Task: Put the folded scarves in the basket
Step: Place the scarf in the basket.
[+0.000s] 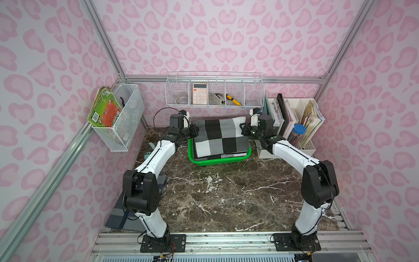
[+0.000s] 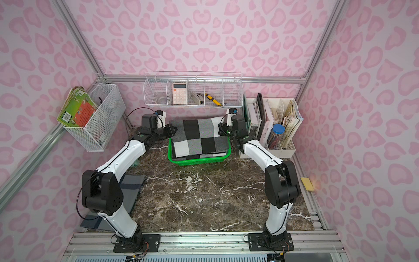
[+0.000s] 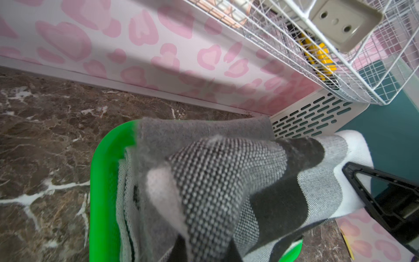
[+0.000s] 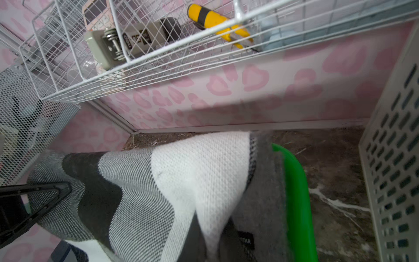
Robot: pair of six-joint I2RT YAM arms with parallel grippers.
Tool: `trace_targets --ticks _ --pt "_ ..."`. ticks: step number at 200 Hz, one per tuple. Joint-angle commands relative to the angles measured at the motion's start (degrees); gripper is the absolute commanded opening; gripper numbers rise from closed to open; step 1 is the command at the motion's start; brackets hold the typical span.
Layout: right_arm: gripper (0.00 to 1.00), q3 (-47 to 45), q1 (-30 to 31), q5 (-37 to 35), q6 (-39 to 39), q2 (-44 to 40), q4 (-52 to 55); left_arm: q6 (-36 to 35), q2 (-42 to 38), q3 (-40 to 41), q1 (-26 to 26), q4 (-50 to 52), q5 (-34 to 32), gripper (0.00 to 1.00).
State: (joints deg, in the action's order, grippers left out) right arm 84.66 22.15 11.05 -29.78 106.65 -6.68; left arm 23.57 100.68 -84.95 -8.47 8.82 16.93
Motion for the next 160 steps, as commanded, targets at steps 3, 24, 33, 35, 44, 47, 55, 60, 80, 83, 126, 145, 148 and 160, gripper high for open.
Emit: trace_targets --ticks 3,24,33,35,44,47,55,60,80,83,126,145,148,160 --pt "0.00 3.1 -0.4 -3.4 0.9 2.9 -0.4 -0.9 2.3 -1.6 1.5 -3.6 1.1 0.00" --pt "0.00 6.4 -0.4 -3.7 1.0 5.7 1.5 -1.2 5.1 -4.2 2.7 -2.2 2.3 0.00" --pt "0.00 7.3 -0.4 -3.7 1.2 6.7 1.9 -1.2 6.4 -5.5 3.1 -1.4 2.9 0.00" --pt "0.00 7.5 -0.4 -3.7 1.2 6.8 2.0 -1.2 6.7 -5.6 3.1 -1.3 3.1 0.00" --pt "0.00 8.3 -0.4 -3.9 1.2 7.5 2.5 -1.1 7.8 -6.5 3.4 -1.4 4.2 0.00" --pt "0.00 8.5 -0.4 -4.0 1.3 7.7 2.7 -1.1 8.2 -6.7 3.4 -1.4 4.6 0.00" --pt "0.00 9.0 -0.4 -4.1 1.3 8.2 2.9 -1.5 9.0 -7.5 3.5 -1.1 5.5 0.00" --pt "0.00 9.3 -0.4 -4.0 1.2 8.4 3.1 -1.7 9.4 -8.0 3.5 -0.9 5.7 0.00" --pt "0.00 9.4 -0.3 -3.5 0.9 8.6 3.1 -0.3 9.8 -7.8 3.6 -2.3 6.8 0.03" --pt "0.01 9.4 -0.3 -3.5 0.9 8.5 3.1 0.0 9.8 -7.8 3.6 -2.5 7.2 0.06" --pt "0.47 8.6 -0.2 -2.4 1.2 6.8 3.4 1.4 7.6 -7.1 3.6 -1.4 7.6 0.58" --pt "0.54 6.7 0.1 -1.8 1.7 4.8 3.1 2.3 5.4 -5.2 3.6 -1.8 6.7 0.99" --pt "0.54 6.3 0.1 -1.7 1.8 4.4 3.0 2.4 5.1 -5.1 3.6 -1.5 6.6 0.99" --pt "0.55 4.5 0.3 -1.6 1.6 2.5 2.8 2.8 4.1 -5.1 3.6 0.1 6.6 0.99"
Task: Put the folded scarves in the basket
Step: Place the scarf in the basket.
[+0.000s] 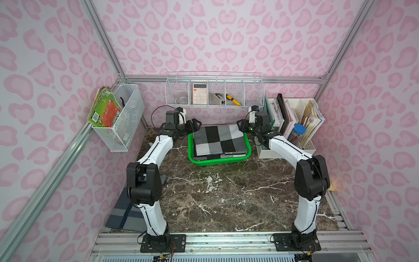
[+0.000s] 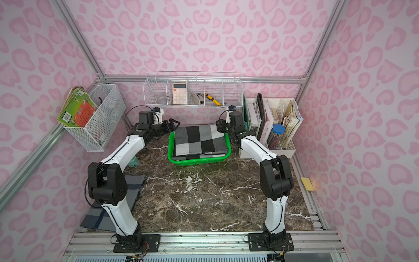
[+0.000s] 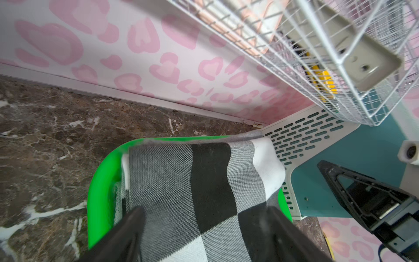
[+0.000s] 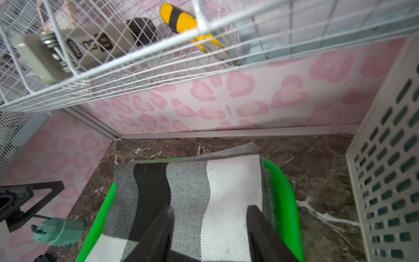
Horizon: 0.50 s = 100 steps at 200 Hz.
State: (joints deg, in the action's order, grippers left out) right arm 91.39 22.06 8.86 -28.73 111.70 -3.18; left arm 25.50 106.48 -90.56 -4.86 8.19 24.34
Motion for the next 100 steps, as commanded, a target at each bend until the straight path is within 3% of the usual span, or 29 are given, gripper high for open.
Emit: trace_targets --ticks 1,31,100 --pt "0.55 -2.4 0.5 0.7 0.5 -2.7 -0.8 0.9 -1.9 0.6 0.0 0.8 -0.7 0.99" --pt "0.56 -9.0 1.8 1.7 0.5 -10.0 -1.6 3.0 -8.4 5.1 -0.9 0.8 0.2 0.96" --pt "0.57 -34.3 4.2 -1.1 -0.1 -32.7 -3.6 3.4 -28.4 21.9 -7.1 11.3 -11.0 0.90"
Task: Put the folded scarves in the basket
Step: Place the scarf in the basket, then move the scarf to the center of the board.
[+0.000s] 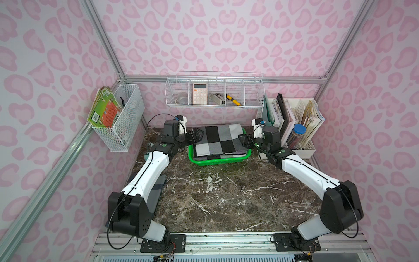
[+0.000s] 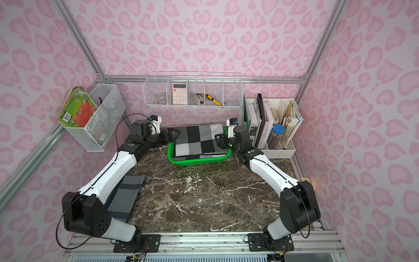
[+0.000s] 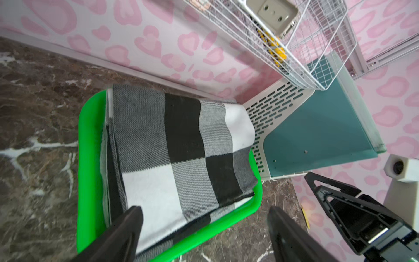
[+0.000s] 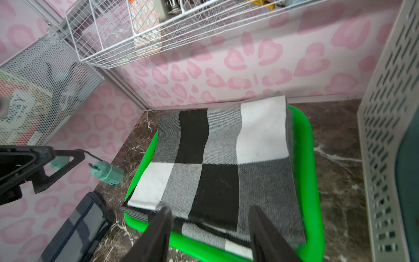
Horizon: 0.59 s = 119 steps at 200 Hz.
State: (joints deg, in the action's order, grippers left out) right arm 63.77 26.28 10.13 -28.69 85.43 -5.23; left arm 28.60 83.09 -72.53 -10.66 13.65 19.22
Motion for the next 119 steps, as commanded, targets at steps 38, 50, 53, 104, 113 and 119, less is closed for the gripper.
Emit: trace_targets --ticks 38,50,53,104,113,119 --pt "0.65 -19.4 -1.1 -6.3 0.9 -21.1 -1.6 2.5 -15.3 12.8 -1.8 16.3 -11.8 0.87" --pt "0.69 -22.2 -1.7 -7.8 0.7 -24.9 -0.7 3.3 -18.6 15.7 -1.8 18.4 -14.0 0.86" --pt "0.70 -22.7 -1.9 -7.7 0.6 -25.7 -0.6 3.6 -19.5 16.5 -1.8 18.9 -14.7 0.86" --pt "0.98 -30.4 -4.5 -7.4 -1.7 -35.0 1.7 11.3 -30.2 25.7 -1.7 29.0 -30.8 0.90" --pt "0.98 -31.2 -4.9 -7.0 -1.6 -35.9 2.3 11.5 -31.4 27.1 -1.6 29.0 -32.0 0.90" --pt "0.99 -31.6 -5.2 -6.7 -1.5 -36.4 2.5 11.9 -31.9 28.0 -1.5 29.1 -32.9 0.90"
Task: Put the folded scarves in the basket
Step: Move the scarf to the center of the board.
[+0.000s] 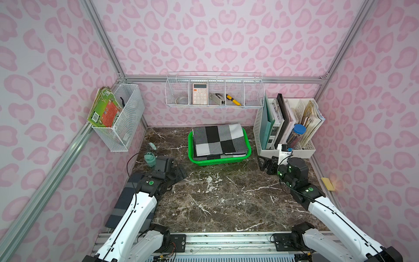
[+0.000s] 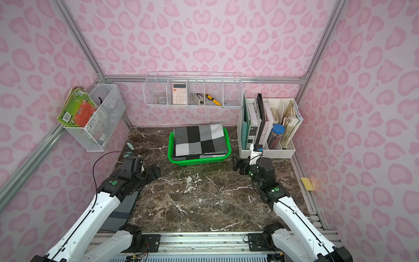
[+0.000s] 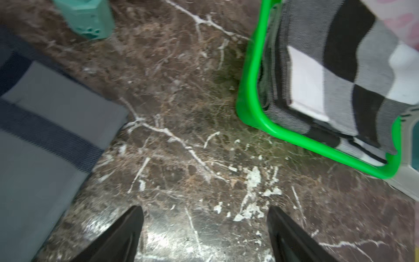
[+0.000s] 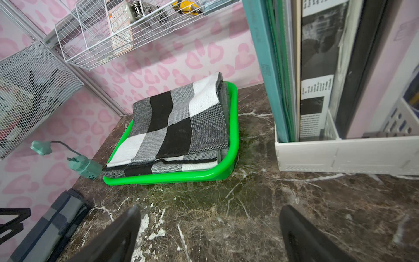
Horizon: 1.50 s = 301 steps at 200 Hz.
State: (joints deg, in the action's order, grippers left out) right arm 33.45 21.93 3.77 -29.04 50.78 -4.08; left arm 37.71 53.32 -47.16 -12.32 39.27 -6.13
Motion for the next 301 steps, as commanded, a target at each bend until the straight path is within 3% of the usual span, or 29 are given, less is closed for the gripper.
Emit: trace_targets --ticks 1,89,124,150,237,272,293,301 --pt "0.99 -1.4 -0.9 -0.3 -1.2 -1.9 1.4 2.8 -2.2 2.8 0.2 3.5 -7.6 0.90" --pt "0.99 -9.3 -6.3 3.3 -3.8 -10.0 3.2 2.1 3.5 9.7 11.5 -4.9 -6.5 0.85" --pt "0.98 -13.1 -6.7 6.0 -7.8 -12.8 2.1 0.8 9.4 9.4 16.8 -10.1 -2.9 0.71" --pt "0.98 -14.7 -6.7 7.3 -8.4 -14.6 2.2 0.5 11.7 10.4 20.2 -14.1 0.2 0.71" --pt "0.97 -16.7 -6.7 7.1 -7.7 -17.3 4.9 -0.2 20.9 8.6 22.5 -14.5 1.3 0.62" --pt "0.97 -17.4 -6.7 7.0 -8.7 -18.4 5.2 -0.1 24.1 7.7 22.9 -15.1 3.2 0.50" --pt "0.96 -17.5 -6.7 6.9 -9.0 -19.3 5.6 0.3 25.8 7.3 22.9 -14.9 4.1 0.40" --pt "0.96 -17.5 -6.7 6.9 -8.9 -19.5 5.9 0.4 26.3 7.1 23.0 -14.5 4.5 0.32"
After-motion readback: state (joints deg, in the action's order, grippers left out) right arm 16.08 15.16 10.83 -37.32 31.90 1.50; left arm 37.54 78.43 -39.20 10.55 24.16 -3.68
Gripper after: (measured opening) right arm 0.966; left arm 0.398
